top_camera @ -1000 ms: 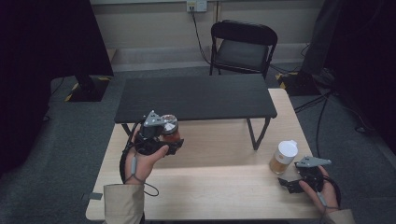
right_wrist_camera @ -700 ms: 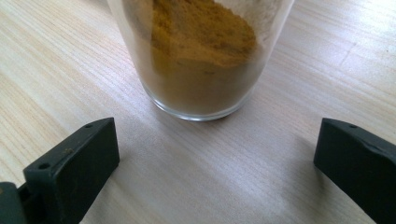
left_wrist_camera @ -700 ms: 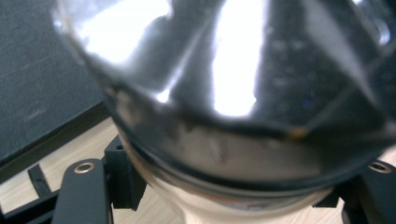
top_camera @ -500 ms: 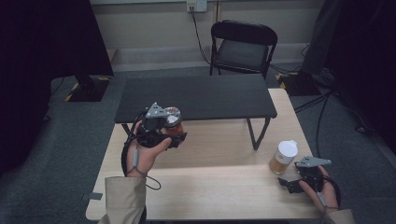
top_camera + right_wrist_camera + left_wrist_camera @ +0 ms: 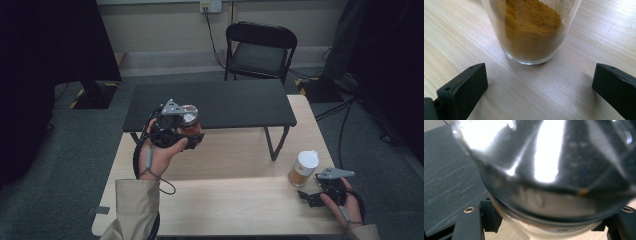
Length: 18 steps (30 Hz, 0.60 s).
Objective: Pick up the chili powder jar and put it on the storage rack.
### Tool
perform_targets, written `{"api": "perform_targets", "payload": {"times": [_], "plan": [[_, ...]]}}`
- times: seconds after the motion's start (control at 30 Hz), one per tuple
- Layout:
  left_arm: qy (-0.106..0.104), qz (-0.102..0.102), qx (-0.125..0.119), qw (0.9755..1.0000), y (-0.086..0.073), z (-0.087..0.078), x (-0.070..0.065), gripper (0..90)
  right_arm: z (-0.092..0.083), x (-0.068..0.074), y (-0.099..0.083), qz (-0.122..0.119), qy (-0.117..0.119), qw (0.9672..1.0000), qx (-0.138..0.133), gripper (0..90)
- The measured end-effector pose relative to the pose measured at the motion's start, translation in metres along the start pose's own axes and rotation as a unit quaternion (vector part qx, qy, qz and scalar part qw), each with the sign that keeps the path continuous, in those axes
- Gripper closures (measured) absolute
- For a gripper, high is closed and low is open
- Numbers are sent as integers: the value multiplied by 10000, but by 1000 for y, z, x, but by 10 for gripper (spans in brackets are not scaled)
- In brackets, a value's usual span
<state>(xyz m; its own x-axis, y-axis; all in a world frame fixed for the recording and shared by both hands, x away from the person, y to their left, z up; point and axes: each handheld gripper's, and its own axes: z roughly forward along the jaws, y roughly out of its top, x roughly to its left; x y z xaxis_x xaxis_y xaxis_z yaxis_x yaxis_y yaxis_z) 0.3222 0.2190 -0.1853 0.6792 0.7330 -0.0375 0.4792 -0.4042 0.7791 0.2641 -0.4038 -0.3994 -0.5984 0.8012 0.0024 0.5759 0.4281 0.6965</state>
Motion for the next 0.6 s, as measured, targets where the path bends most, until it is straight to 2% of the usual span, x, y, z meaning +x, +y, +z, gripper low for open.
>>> {"api": "perform_targets", "payload": {"times": [0.23,0.6], "plan": [[13,-26,-25,10000,10,2,1,306,0,0,0,3,1,10000,1,0],[104,-71,9,9999,25,16,3,306,0,0,0,0,1,10000,0,0]]}}
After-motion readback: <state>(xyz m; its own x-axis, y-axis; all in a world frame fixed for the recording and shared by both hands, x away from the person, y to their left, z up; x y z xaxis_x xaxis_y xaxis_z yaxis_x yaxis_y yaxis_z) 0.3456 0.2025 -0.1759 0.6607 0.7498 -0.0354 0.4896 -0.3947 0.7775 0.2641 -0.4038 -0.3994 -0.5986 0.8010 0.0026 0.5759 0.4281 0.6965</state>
